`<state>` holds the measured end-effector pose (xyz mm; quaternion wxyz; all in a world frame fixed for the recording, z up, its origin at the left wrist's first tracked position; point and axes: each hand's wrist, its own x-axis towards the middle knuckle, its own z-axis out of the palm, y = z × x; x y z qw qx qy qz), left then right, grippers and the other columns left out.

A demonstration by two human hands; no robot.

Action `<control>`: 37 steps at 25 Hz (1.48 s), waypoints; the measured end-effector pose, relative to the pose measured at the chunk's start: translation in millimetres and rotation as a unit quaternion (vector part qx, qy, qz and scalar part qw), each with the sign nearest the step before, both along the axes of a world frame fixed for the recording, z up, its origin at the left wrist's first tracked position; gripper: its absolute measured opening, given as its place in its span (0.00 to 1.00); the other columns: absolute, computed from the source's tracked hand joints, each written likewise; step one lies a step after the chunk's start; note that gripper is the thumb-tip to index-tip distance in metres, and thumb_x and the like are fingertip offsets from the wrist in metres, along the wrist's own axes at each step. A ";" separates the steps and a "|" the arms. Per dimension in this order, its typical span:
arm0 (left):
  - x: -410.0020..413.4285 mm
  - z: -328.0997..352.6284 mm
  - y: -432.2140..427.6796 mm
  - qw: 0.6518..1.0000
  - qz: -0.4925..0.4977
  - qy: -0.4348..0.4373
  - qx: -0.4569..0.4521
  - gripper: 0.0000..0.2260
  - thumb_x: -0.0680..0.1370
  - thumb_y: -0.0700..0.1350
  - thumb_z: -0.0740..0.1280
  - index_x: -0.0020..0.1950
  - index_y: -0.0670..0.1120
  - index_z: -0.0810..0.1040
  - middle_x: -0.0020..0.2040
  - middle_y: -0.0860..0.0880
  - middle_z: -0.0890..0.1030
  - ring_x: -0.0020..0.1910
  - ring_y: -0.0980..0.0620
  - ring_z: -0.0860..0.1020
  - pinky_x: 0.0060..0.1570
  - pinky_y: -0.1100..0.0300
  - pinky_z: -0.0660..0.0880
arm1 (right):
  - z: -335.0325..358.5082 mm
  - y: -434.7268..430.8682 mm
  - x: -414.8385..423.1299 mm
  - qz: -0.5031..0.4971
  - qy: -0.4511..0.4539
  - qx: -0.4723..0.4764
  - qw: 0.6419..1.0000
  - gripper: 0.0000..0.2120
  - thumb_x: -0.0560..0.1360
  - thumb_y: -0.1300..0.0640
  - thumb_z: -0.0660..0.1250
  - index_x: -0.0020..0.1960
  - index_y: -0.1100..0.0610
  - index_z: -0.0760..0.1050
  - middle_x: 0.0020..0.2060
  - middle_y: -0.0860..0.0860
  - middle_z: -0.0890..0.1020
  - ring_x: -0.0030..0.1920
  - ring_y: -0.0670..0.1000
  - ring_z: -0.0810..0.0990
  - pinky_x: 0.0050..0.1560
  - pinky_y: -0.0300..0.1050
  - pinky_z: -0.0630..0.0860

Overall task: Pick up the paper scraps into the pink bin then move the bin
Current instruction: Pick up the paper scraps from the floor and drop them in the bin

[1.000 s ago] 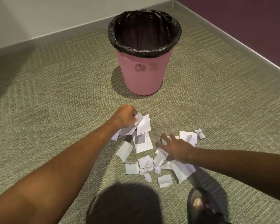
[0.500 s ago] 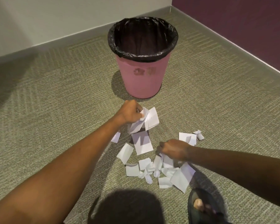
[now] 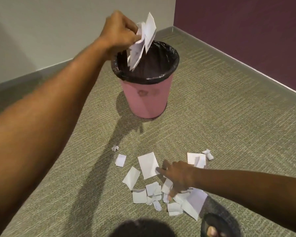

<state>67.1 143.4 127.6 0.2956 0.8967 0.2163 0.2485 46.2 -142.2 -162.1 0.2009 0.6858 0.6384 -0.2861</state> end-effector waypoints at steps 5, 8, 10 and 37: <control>51.4 -55.8 26.7 0.990 0.076 0.111 0.030 0.05 0.70 0.35 0.68 0.41 0.42 0.83 0.41 0.48 0.77 0.42 0.54 0.76 0.44 0.53 0.78 | -19.5 -12.2 -25.3 0.016 -0.044 0.021 0.999 0.49 0.68 0.43 0.75 0.76 0.47 0.46 0.76 0.62 0.48 0.66 0.71 0.64 0.54 0.66 0.75; 63.2 -82.2 29.1 0.988 0.081 0.130 0.027 0.05 0.70 0.35 0.68 0.42 0.40 0.83 0.42 0.44 0.81 0.43 0.52 0.77 0.42 0.56 0.76 | -18.3 -17.4 -25.3 0.023 -0.047 0.046 0.998 0.40 0.73 0.54 0.72 0.76 0.51 0.49 0.76 0.66 0.48 0.69 0.73 0.61 0.54 0.67 0.75; 66.7 -91.0 30.1 0.989 0.089 0.121 0.020 0.08 0.69 0.37 0.71 0.47 0.40 0.84 0.49 0.42 0.83 0.49 0.48 0.80 0.44 0.60 0.74 | -19.7 -17.6 -22.3 0.026 -0.037 0.061 0.997 0.36 0.75 0.59 0.69 0.75 0.54 0.52 0.75 0.67 0.51 0.67 0.73 0.63 0.53 0.66 0.76; -134.7 -333.2 -142.0 0.864 -0.097 0.486 0.085 0.45 0.68 0.67 0.69 0.77 0.53 0.52 0.78 0.38 0.50 0.75 0.34 0.51 0.68 0.34 0.58 | 58.6 69.1 28.8 -0.109 0.070 0.158 0.979 0.06 0.76 0.63 0.67 0.41 0.58 0.74 0.37 0.49 0.70 0.40 0.53 0.75 0.35 0.42 0.71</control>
